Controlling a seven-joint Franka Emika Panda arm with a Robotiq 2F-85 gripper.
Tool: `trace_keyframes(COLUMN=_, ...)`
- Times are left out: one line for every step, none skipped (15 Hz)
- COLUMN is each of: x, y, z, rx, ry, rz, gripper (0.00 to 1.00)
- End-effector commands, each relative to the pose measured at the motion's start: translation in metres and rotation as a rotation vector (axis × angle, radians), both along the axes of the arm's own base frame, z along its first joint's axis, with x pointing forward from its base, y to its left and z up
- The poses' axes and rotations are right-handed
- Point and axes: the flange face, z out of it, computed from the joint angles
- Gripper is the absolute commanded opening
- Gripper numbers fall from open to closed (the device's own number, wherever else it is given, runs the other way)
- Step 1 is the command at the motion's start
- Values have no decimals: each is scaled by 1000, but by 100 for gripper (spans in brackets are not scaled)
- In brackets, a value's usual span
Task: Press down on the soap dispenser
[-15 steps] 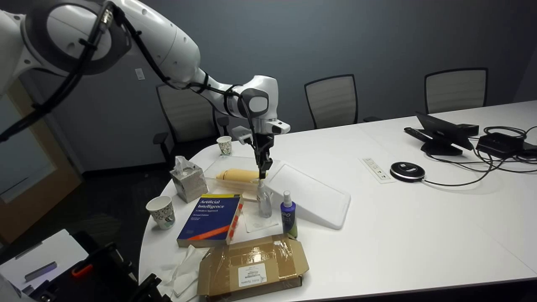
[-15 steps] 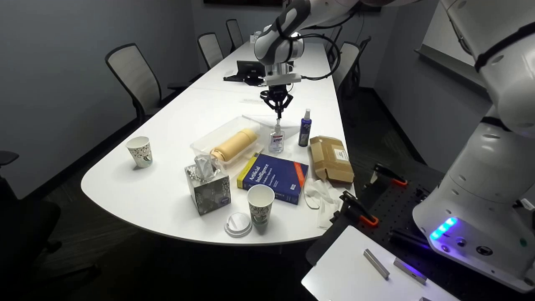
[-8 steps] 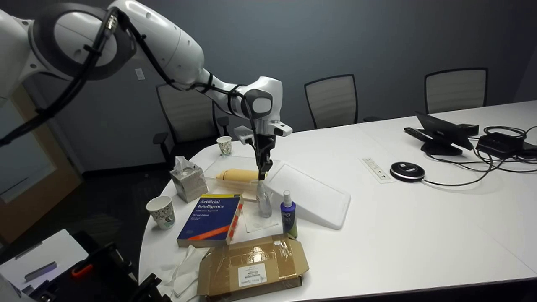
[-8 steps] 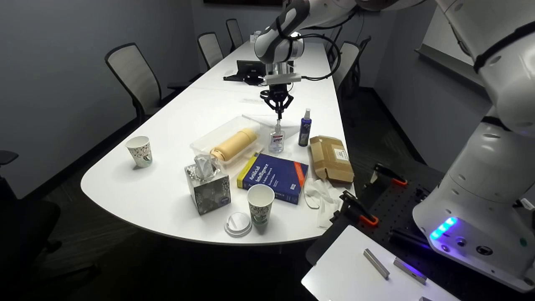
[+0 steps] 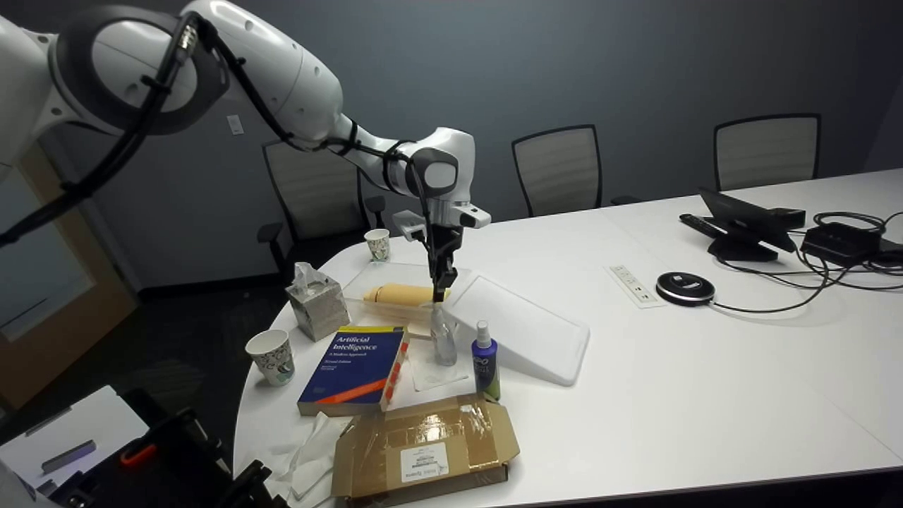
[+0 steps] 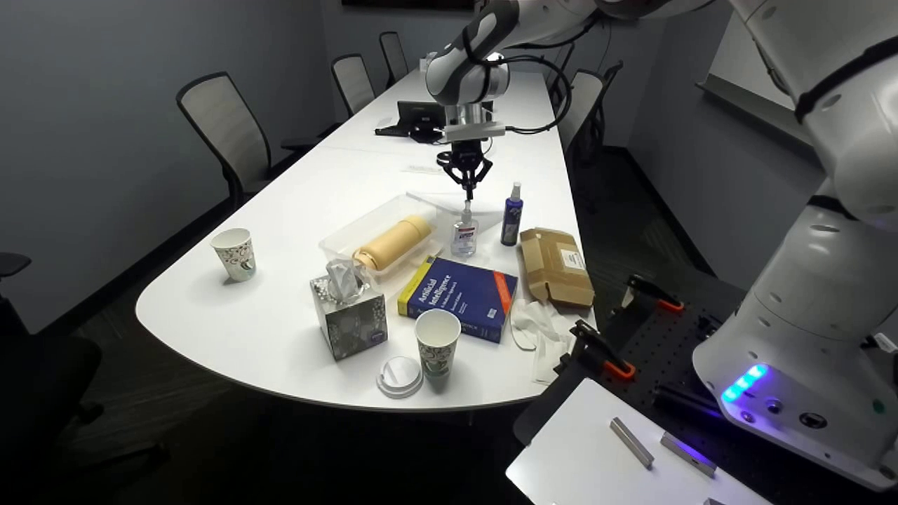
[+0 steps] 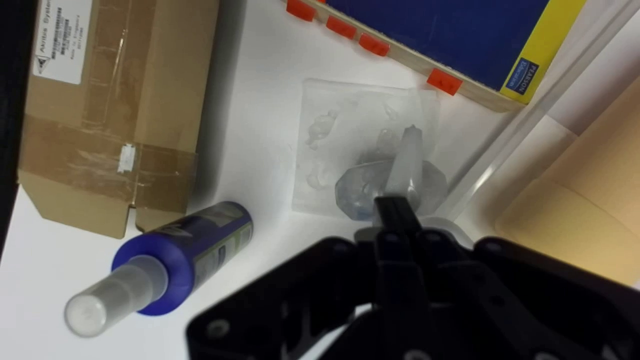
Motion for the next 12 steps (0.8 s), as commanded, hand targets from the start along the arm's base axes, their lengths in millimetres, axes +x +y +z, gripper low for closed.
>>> trace_keyframes(x=2, y=2, z=9, rx=-12, ry=18, rz=-14, gripper=0)
trace_keyframes(x=3, y=1, z=11, rx=-16, ry=15, rz=-17, gripper=9)
trace_keyframes(x=4, y=0, z=13, rx=-20, ry=11, rz=-19, gripper=27)
trace_keyframes(x=4, y=-2, z=16, rx=-22, ry=7, rz=-19, gripper=34)
trace_keyframes(x=5, y=-3, z=20, rx=-24, ry=3, rz=-20, gripper=40)
trace_keyframes(x=6, y=-4, z=23, rx=-26, ry=-3, rz=-21, gripper=49)
trace_keyframes(x=7, y=-5, z=27, rx=-30, ry=-9, rz=-22, gripper=55)
trace_keyframes(x=7, y=-6, z=31, rx=-32, ry=-15, rz=-20, gripper=62)
trace_keyframes(x=8, y=-6, z=37, rx=-35, ry=-24, rz=-19, gripper=71)
trace_keyframes(x=9, y=-6, z=43, rx=-39, ry=-31, rz=-19, gripper=77)
trace_keyframes(x=10, y=-7, z=48, rx=-43, ry=-40, rz=-21, gripper=86)
trace_keyframes(x=11, y=-7, z=54, rx=-44, ry=-47, rz=-21, gripper=93)
